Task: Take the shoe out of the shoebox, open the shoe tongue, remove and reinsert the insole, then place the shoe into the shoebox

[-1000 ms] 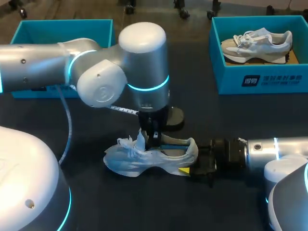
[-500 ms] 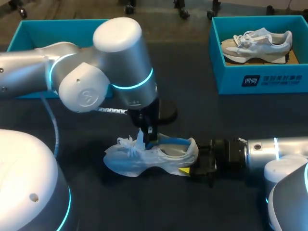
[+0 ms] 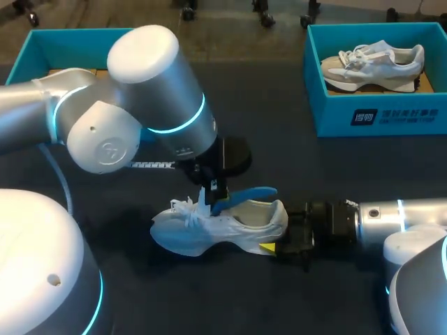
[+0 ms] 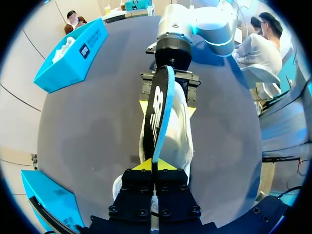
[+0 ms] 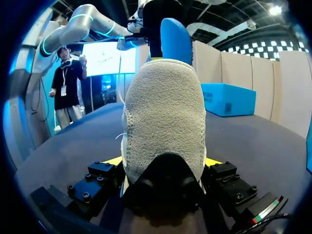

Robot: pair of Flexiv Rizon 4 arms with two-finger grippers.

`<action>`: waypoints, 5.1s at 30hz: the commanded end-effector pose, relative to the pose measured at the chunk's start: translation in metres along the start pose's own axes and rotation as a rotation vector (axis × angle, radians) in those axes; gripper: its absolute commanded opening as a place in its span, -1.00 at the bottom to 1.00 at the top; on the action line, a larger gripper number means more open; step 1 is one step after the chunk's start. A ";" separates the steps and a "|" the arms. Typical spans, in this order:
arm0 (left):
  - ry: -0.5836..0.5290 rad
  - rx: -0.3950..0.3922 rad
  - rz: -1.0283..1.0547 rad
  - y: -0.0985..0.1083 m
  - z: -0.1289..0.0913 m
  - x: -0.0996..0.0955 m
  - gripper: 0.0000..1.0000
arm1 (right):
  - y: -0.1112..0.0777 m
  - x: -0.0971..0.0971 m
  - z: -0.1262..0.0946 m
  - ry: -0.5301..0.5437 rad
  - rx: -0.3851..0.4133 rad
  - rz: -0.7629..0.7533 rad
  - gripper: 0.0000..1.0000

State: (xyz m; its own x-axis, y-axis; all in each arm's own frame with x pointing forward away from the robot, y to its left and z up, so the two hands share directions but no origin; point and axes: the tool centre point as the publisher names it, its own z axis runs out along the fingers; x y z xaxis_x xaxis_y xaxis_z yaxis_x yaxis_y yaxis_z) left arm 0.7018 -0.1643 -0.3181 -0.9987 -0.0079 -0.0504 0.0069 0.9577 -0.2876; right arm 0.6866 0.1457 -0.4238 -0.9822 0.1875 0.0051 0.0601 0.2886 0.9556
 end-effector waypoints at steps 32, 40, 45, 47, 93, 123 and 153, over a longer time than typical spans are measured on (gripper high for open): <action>-0.182 0.008 0.107 -0.040 -0.006 0.029 -0.14 | -0.002 0.001 0.004 -0.001 0.004 -0.001 -1.00; -0.237 0.018 0.086 -0.047 0.001 0.025 0.51 | -0.002 0.001 0.004 -0.001 0.004 -0.001 -1.00; -0.273 0.024 0.071 -0.049 0.007 0.024 0.51 | -0.002 0.001 0.004 -0.001 0.004 -0.001 -1.00; -0.293 0.024 0.059 -0.050 0.010 0.023 0.55 | -0.002 0.001 0.004 -0.001 0.004 -0.001 -1.00; -0.336 0.057 -0.058 -0.048 0.046 -0.005 -1.00 | -0.002 0.001 0.004 -0.001 0.004 -0.001 -1.00; 0.243 0.407 0.125 -0.128 -0.081 0.037 -1.00 | -0.002 0.001 0.004 -0.001 0.004 -0.001 -1.00; 0.403 0.758 0.244 -0.131 -0.251 0.064 -1.00 | -0.002 0.001 0.004 -0.001 0.004 -0.001 -1.00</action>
State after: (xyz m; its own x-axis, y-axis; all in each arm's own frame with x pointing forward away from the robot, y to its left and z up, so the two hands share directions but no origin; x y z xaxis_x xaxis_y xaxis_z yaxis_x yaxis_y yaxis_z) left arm 0.6212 -0.2364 -0.0438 -0.9055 0.4099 0.1103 0.1115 0.4804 -0.8699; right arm 0.6866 0.1458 -0.4238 -0.9823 0.1874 0.0051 0.0600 0.2885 0.9556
